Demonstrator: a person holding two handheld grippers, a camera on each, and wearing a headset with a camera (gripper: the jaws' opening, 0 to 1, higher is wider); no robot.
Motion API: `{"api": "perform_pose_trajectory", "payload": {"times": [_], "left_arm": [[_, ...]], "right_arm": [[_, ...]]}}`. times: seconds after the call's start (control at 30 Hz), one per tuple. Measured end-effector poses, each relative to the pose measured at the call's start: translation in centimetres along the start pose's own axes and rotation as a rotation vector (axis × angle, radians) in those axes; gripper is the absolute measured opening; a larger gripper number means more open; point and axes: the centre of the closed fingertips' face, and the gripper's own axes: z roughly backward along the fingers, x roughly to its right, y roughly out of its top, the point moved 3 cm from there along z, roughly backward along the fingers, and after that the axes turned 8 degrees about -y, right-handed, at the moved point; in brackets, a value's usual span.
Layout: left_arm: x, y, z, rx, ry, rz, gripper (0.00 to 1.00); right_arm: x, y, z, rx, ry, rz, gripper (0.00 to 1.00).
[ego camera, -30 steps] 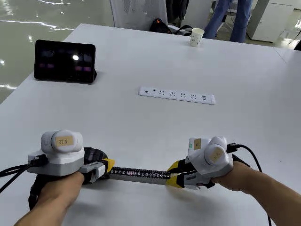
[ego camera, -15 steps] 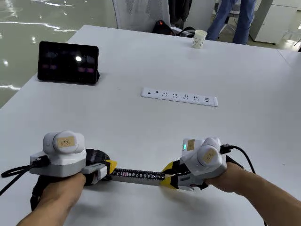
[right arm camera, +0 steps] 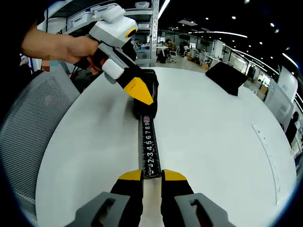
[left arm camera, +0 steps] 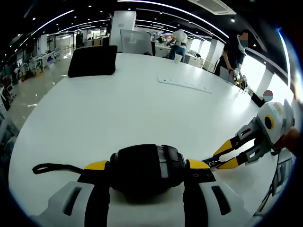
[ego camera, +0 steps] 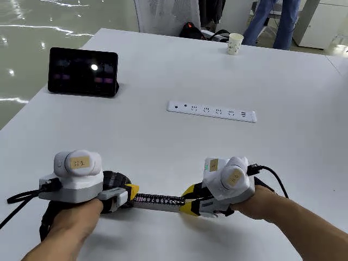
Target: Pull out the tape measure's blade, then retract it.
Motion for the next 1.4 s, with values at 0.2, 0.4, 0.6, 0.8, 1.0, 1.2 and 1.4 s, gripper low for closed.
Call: {"api": "perform_pose_trajectory", "payload": {"times": [0.2, 0.4, 0.6, 0.8, 1.0, 1.2, 1.4], "left_arm": [[-0.1, 0.0, 0.0, -0.002, -0.001, 0.001, 0.58], [0.0, 0.0, 0.0, -0.003, -0.005, 0.005, 0.58], [0.0, 0.0, 0.0, -0.004, -0.009, 0.007, 0.58], [0.0, -0.1, 0.0, -0.005, -0.009, 0.005, 0.58], [0.0, -0.1, 0.0, -0.007, -0.012, 0.003, 0.58], [-0.1, 0.0, -0.2, -0.007, -0.016, 0.005, 0.58], [-0.2, -0.1, -0.3, -0.009, -0.018, 0.008, 0.58]], "right_arm": [[-0.1, 0.5, -0.5, 0.005, 0.003, 0.007, 0.11], [-0.2, 1.1, -1.0, 0.011, 0.007, 0.011, 0.11], [-0.3, 1.6, -1.6, 0.018, 0.011, 0.014, 0.11], [-0.5, 2.2, -2.1, 0.021, 0.015, 0.013, 0.11], [-0.8, 2.9, -2.7, 0.028, 0.018, 0.016, 0.11], [-1.0, 3.7, -3.3, 0.038, 0.021, 0.019, 0.11], [-1.1, 4.3, -4.1, 0.046, 0.025, 0.024, 0.11]]}}
